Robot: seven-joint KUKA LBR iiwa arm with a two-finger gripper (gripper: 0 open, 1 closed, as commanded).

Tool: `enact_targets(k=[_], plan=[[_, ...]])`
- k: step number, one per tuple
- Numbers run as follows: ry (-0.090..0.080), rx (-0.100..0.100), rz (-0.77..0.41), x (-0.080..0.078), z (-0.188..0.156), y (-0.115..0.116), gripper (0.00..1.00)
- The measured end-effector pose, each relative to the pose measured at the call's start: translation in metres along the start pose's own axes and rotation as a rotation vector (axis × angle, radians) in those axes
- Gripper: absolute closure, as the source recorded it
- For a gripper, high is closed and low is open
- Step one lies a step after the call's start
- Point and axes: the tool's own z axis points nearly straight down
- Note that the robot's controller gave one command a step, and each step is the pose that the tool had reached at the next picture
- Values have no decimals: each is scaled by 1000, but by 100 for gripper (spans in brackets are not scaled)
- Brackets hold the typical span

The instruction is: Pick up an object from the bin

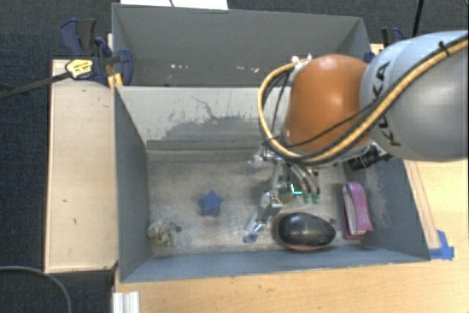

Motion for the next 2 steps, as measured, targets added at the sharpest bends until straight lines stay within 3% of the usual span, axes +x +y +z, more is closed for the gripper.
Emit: enact_targets(k=[1,2], plan=[[-15,-2,-95,23,102,56,0],[-11,-3,-122,3,95,100,0]])
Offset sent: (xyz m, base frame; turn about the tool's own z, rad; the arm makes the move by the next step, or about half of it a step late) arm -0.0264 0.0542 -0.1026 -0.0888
